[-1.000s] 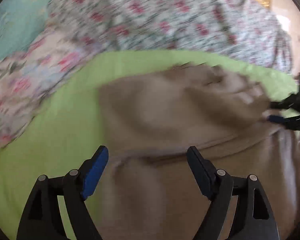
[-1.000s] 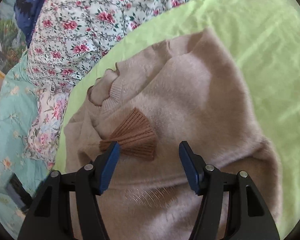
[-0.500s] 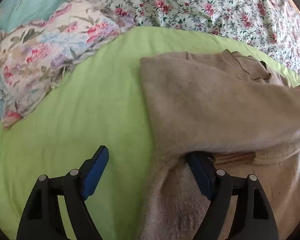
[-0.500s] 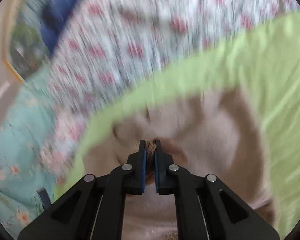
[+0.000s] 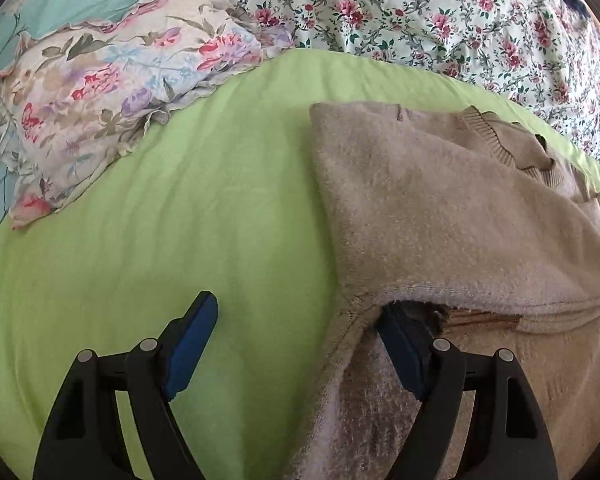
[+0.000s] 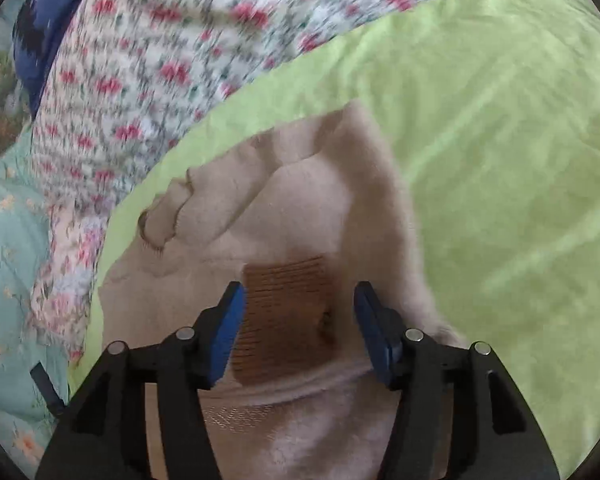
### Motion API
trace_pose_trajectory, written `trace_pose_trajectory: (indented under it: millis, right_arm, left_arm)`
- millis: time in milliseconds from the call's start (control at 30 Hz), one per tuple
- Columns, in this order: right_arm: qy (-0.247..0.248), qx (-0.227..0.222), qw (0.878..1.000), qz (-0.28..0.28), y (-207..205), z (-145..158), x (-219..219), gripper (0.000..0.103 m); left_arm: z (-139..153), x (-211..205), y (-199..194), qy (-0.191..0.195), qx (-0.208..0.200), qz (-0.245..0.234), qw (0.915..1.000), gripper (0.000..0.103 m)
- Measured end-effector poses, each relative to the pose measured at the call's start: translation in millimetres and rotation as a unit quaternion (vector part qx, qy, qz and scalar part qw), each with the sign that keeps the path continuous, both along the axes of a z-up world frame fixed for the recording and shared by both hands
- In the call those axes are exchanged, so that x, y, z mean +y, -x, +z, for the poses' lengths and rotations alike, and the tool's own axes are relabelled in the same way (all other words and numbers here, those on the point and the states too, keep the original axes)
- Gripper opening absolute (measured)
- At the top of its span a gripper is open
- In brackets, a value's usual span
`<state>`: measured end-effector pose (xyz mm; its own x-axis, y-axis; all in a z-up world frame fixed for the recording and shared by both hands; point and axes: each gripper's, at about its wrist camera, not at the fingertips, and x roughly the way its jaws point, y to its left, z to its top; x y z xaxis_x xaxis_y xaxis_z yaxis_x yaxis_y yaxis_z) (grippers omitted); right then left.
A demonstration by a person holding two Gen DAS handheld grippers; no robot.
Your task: Fold small clothes
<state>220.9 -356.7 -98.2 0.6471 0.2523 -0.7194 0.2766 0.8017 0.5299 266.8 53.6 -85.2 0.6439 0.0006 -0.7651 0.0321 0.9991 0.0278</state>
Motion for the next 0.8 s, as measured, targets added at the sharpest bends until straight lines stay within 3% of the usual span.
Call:
trace_pose_trajectory:
  millis: [33, 100, 133, 200, 367, 533, 667, 733, 800]
  right_arm:
    - [0.015, 0.015, 1.0, 0.01, -7.7, 0.7, 6.5, 0.011]
    - [0.021, -0.023, 1.0, 0.005, -4.2, 17.4, 6.2, 0.008]
    - [0.021, -0.066, 0.998, -0.01, 4.8, 33.5, 1.2, 0.008]
    - [0.035, -0.088, 0.995, -0.036, 15.4, 45.9, -7.7, 0.008]
    - [0.066, 0.022, 0.997, -0.021, 0.6, 2.7, -9.2, 0.01]
    - [0.064, 0.012, 0.997, -0.046, 27.1, 14.3, -13.8, 0.023]
    - [0.048, -0.001, 0.999, -0.022, 79.1, 40.6, -10.2, 0.03]
    - [0.049, -0.001, 0.999, 0.001, 106.4, 48.1, -1.1, 0.048]
    - [0.054, -0.001, 0.998, 0.022, 131.4, 52.2, 10.3, 0.056]
  left_arm:
    - [0.4, 0.2, -0.1, -0.001, -0.001, 0.002, 1.0, 0.081]
    - [1.1, 1.7, 0.3, 0.001, -0.003, 0.006, 1.0, 0.081]
    - [0.9, 2.3, 0.3, 0.003, -0.003, 0.008, 1.0, 0.081]
    - [-0.6, 1.6, -1.9, 0.003, 0.003, 0.008, 1.0, 0.081]
    - [-1.9, 3.6, -4.8, 0.009, 0.012, 0.01, 0.9998, 0.081]
    - [-2.3, 13.6, -6.6, 0.041, 0.038, 0.005, 0.9984, 0.082]
    - [6.4, 16.2, 26.0, 0.048, 0.047, -0.022, 0.9975, 0.078]
    - [10.8, 21.5, 53.3, 0.07, 0.047, -0.042, 0.9956, 0.078]
    - [13.2, 26.7, 86.2, 0.094, 0.052, -0.064, 0.9922, 0.08]
